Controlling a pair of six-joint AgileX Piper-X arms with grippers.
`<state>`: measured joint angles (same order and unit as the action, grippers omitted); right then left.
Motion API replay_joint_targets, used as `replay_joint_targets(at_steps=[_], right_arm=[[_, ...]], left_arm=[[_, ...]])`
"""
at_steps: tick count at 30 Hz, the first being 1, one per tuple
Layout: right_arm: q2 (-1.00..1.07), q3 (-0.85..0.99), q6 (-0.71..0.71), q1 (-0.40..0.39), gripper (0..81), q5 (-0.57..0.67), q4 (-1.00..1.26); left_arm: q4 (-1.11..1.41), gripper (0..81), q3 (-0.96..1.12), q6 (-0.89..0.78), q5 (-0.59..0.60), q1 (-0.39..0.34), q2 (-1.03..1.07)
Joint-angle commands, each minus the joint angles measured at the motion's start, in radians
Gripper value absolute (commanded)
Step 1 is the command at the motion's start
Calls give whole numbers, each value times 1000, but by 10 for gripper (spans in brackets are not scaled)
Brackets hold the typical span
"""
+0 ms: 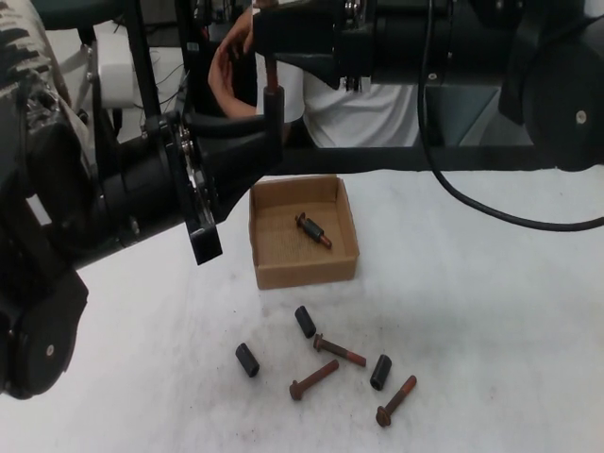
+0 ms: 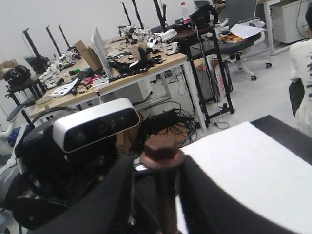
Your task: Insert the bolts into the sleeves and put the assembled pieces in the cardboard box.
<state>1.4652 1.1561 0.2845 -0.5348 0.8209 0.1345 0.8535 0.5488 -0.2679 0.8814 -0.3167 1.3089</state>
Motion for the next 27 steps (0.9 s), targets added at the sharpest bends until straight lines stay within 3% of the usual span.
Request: replay_joint_targets(at_steps=[1, 7, 16, 18, 20, 22, 23, 27], right_arm=[[-13, 0, 23, -2, 529, -8, -27], [-13, 0, -8, -2, 510, -25, -92], [-18, 4, 37, 25, 494, -149, 61], [-23, 5, 39, 42, 425, -182, 127], [-33, 5, 39, 64, 291, -224, 175], [-41, 5, 33, 92, 63, -247, 203], [-41, 5, 28, 108, 5, -249, 203], [-40, 5, 34, 156, 8, -242, 125]], left_arm=[[25, 2, 8, -3, -6, -4, -3], [25, 2, 8, -3, -6, -4, -3], [25, 2, 8, -3, -6, -4, -3], [25, 2, 8, -3, -6, -4, -3], [25, 2, 8, -3, -6, -4, -3], [25, 2, 8, -3, -6, -4, -3], [25, 2, 8, -3, -6, -4, -3], [-13, 2, 8, 15, -63, -4, -3]])
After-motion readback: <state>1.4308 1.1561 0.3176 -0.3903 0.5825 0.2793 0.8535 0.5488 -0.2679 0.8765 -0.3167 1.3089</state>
